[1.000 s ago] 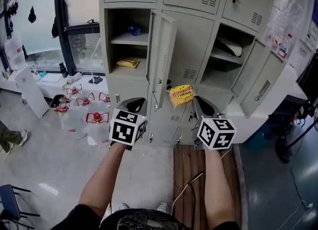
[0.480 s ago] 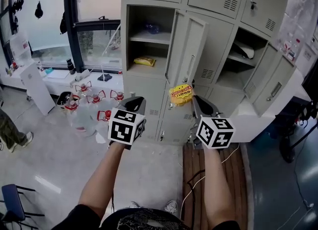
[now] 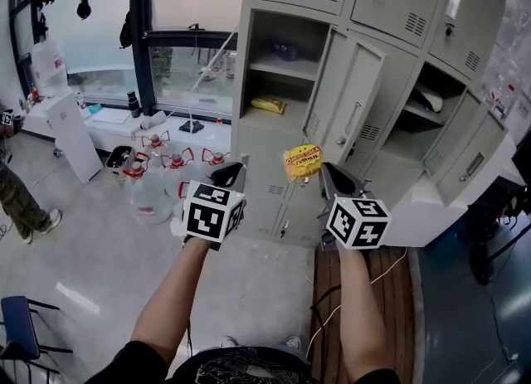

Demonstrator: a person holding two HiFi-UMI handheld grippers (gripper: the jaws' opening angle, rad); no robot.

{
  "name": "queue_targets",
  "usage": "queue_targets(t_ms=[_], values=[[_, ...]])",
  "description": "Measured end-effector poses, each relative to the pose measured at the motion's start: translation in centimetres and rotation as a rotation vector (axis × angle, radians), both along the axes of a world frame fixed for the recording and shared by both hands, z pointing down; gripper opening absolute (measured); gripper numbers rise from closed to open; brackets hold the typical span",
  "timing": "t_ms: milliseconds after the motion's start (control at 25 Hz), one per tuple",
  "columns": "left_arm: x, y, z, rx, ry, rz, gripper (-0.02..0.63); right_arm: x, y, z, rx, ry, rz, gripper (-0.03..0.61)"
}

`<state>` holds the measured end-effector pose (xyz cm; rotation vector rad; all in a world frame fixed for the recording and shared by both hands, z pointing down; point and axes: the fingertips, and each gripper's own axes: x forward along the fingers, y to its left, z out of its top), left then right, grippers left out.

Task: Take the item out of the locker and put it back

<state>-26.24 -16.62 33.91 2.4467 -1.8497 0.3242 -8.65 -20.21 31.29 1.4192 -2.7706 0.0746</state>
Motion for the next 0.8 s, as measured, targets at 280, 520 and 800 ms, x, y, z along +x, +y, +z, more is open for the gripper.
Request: queue_targets(t_ms=[280, 520, 800], values=[[-3.2, 1.3, 0.4, -0.013, 0.006, -0.026, 0.000, -3.3, 0.2, 0.4, -0.008, -0.003, -0.017, 0.027], [-5.2, 1.6, 0.5, -0.014, 0.003, -0.051, 0.000, -5.4, -0.5, 1.2, -0.031, -0.021, -0.028, 0.026], [-7.6, 1.7, 1.6, -0.031, -0.006, -0.074, 0.000, -7.6, -2.5, 2.0, -0.047, -0.033, -0.014, 0.027]])
